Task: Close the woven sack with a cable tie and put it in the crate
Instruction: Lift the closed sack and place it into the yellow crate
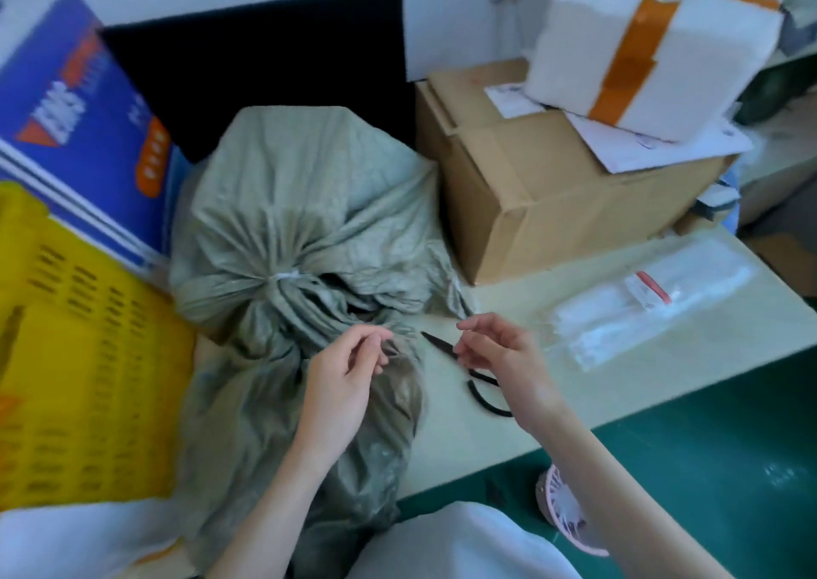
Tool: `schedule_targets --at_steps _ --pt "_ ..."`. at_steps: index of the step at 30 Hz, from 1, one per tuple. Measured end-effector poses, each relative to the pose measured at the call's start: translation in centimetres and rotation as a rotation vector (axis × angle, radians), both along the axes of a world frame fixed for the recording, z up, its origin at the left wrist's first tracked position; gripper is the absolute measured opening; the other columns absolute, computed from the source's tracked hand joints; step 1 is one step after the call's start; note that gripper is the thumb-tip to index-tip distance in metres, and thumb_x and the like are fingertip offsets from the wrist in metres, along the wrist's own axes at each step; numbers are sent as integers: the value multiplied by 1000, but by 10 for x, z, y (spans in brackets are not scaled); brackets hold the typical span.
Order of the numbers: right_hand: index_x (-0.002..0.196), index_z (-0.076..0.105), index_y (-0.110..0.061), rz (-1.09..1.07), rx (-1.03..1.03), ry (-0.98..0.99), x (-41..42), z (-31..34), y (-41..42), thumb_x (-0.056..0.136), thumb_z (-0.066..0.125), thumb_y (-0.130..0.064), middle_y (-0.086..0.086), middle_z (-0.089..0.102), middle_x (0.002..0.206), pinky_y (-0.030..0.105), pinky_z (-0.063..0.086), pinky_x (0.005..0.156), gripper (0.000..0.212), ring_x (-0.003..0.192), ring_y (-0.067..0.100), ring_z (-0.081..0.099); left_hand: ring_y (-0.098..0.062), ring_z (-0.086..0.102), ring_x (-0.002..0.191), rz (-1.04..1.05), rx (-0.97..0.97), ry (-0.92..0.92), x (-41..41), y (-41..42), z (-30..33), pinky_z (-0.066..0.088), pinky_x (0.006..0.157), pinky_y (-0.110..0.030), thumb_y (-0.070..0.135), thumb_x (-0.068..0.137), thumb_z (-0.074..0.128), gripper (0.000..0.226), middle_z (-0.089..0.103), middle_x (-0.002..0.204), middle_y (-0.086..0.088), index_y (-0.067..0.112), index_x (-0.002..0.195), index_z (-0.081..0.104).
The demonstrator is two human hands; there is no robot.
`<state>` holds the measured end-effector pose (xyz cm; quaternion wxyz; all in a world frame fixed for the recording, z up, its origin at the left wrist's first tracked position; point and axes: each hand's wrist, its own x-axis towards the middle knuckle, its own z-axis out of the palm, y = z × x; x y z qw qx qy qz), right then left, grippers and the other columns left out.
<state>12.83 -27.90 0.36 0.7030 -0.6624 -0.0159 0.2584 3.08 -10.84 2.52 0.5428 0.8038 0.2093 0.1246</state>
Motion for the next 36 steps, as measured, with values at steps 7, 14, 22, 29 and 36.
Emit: schedule_targets --at_steps 7,14,22,29,36 --pt "90 64 -15 117 -139 -157 -24 -1 61 88 61 -5 4 67 88 22 48 74 11 80 14 61 -7 56 93 158 342 -81 -45 51 -5 48 83 -26 25 93 51 19 53 100 8 21 109 61" --pt "129 40 -27 326 -490 -328 -36 -23 99 82 71 -28 -2 39 133 27 31 99 56 124 14 37 -32 24 133 128 645 481 -89 83 -28 33 100 -52 72 74 50 90 18 147 -6 27 146 18" --pt "146 23 -28 403 -392 64 -35 -31 142 82 72 -33 1 41 142 39 44 92 81 119 20 47 -37 -2 145 112 243 748 -98 92 -87 19 109 -65 82 56 61 134 -25 155 -8 32 143 -28" --pt "150 9 -32 460 -307 367 -27 -38 161 82 72 -30 8 30 154 67 24 104 93 135 39 35 -40 -7 144 -64 291 877 -74 73 -111 10 111 -63 77 59 64 138 -26 155 -14 15 147 -22" --pt "138 35 -28 540 -367 325 -31 -33 180 56 88 -41 2 50 136 71 39 91 98 125 33 46 -43 27 129 29 595 890 -72 64 -122 33 104 -50 44 75 73 98 11 150 -17 15 147 13"
